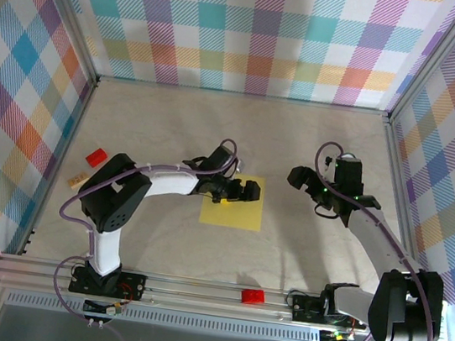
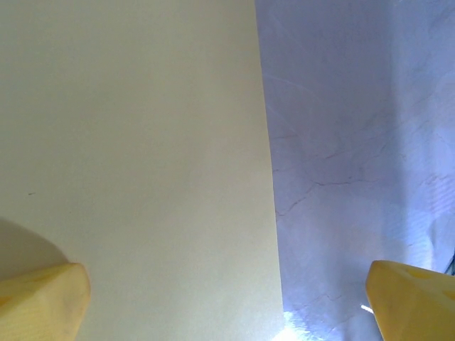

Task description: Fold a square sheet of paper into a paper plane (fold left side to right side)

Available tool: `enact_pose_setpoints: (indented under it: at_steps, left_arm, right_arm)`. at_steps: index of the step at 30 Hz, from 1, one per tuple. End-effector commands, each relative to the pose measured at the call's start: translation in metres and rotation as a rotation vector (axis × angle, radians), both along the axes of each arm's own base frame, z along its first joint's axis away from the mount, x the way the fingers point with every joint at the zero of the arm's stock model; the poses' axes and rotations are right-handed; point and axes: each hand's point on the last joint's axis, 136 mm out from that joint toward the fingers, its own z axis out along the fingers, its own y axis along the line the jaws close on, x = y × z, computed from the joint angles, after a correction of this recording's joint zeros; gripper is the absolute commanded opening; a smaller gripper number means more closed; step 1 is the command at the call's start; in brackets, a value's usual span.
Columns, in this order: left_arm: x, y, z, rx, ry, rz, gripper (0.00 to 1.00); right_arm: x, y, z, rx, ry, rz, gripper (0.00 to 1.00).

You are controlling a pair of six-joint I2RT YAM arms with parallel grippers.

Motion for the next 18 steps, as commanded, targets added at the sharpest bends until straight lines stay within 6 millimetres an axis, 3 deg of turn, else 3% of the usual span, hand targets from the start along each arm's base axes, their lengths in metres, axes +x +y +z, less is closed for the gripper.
enact_pose_setpoints:
  at_steps: [1, 6, 9, 14, 18]
  left_arm:
    - [-0.009, 0.003, -0.002, -0.005, 0.042, 0.046, 1.0]
    - [0.001, 0.004, 0.033, -0.032, -0.065, 0.023, 1.0]
    - [0.004, 0.016, 0.047, -0.03, -0.114, 0.042, 1.0]
    - [0.006, 0.052, 0.047, -0.019, -0.153, 0.131, 0.95]
    - [-0.001, 0.063, 0.036, -0.049, -0.103, 0.147, 0.82]
  right_arm:
    - [0.002, 0.001, 0.0, -0.022, 0.003, 0.013, 0.99]
    - [0.008, 0.001, -0.006, -0.036, -0.004, 0.019, 0.99]
    - [0.009, 0.006, -0.009, -0.018, 0.01, 0.043, 0.99]
    - [0.009, 0.026, -0.019, -0.069, 0.038, 0.125, 0.99]
    - [0.011, 0.051, -0.03, -0.177, 0.064, 0.21, 1.0]
